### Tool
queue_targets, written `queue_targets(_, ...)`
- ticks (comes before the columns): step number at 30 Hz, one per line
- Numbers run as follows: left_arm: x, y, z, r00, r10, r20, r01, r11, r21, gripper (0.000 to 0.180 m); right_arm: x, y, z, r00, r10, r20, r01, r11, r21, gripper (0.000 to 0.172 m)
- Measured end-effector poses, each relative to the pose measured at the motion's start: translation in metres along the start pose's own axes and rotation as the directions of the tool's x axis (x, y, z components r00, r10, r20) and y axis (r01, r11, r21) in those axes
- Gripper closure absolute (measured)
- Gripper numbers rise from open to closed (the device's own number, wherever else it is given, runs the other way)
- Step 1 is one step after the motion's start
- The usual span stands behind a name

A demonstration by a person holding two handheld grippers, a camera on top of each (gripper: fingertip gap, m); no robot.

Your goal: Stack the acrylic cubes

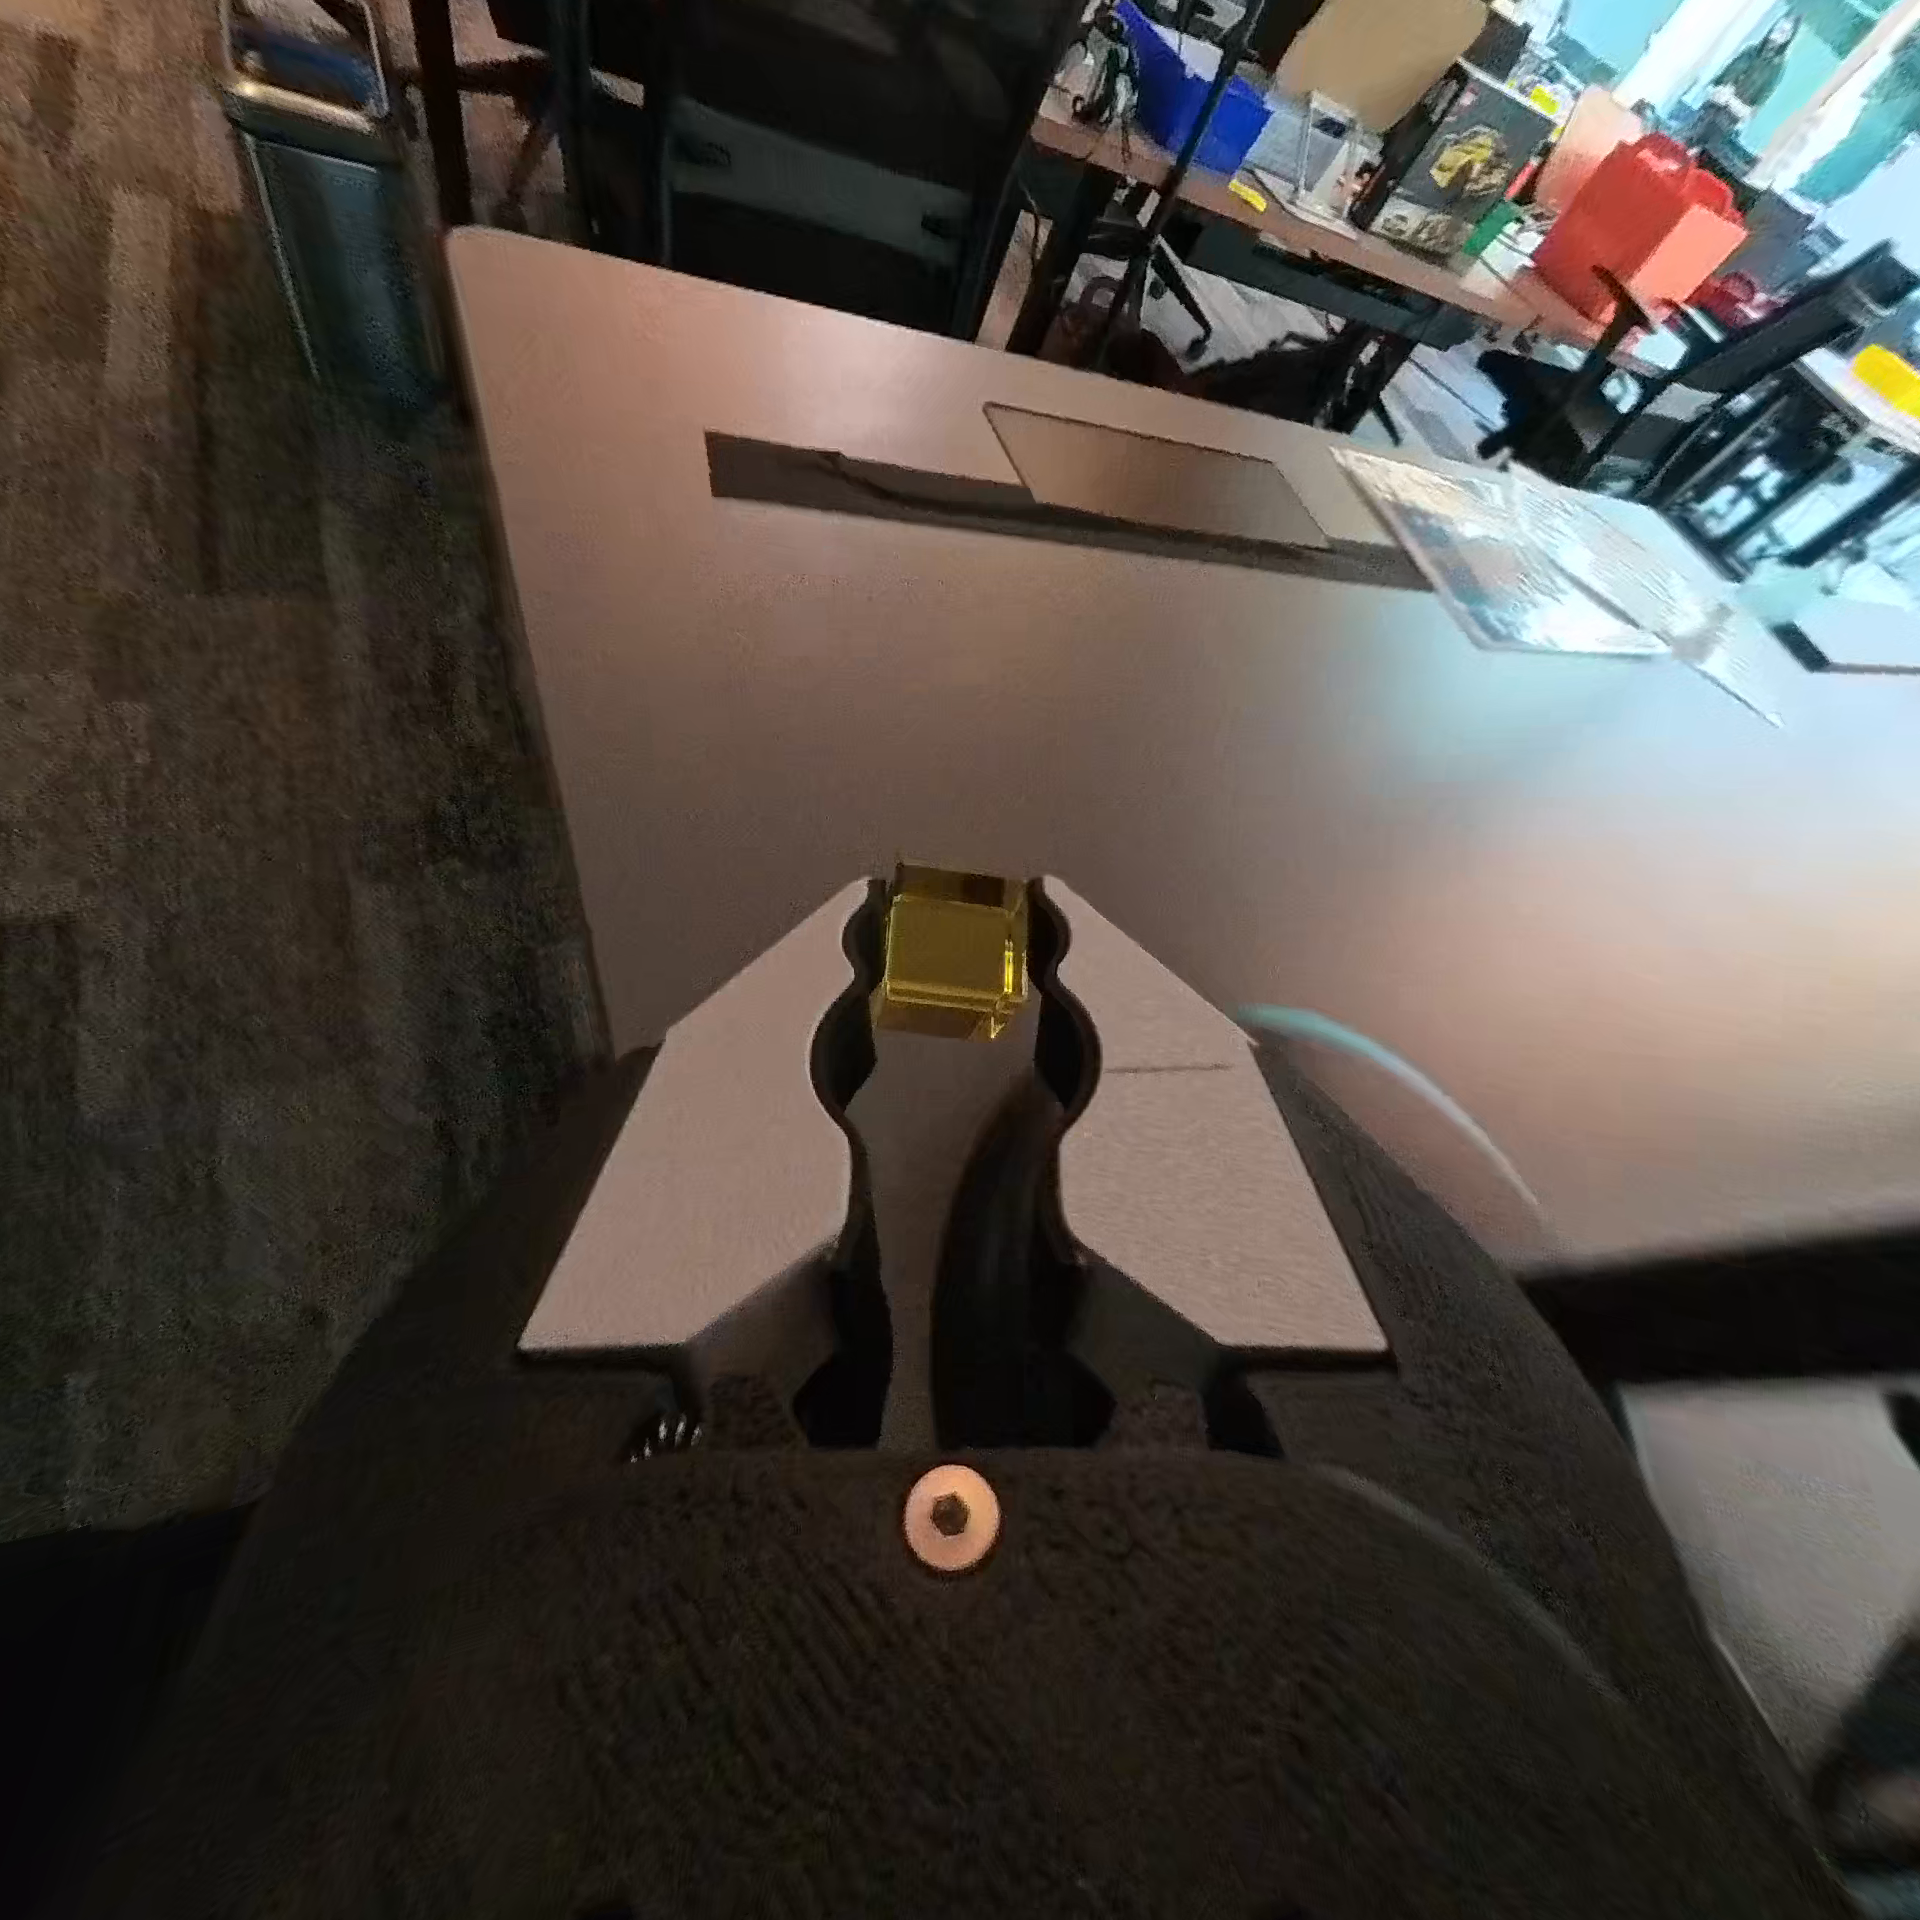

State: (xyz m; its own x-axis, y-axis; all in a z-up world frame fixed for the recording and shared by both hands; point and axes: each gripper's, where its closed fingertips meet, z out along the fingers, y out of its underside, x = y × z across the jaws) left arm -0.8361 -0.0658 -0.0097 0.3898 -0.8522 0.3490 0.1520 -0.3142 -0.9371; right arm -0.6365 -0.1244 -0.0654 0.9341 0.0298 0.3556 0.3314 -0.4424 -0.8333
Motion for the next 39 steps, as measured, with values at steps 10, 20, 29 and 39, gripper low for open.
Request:
queue_targets(10,0.207,0.050,0.102,0.899,0.037,-0.437,-0.097,0.989,-0.115,0.115,0.076,0.075,-0.175,0.951,0.238,-0.196,-0.233,0.971,0.048,0.147)
queue_targets(20,0.407,0.097,0.145,0.857,0.066,-0.510,-0.122,0.989,-0.078,0.129,0.177,0.163,-0.333,0.908,0.347,-0.233,-0.327,0.937,0.120,0.146)
queue_targets(29,0.521,0.124,0.206,0.818,0.148,-0.556,-0.211,0.976,-0.050,0.142,0.246,0.200,-0.395,0.923,0.337,-0.184,-0.308,0.936,0.172,0.147)
queue_targets(39,0.513,0.121,0.319,0.862,0.175,-0.476,-0.221,0.974,-0.042,0.143,0.342,0.204,-0.344,0.942,0.304,-0.145,-0.268,0.936,0.227,0.147)
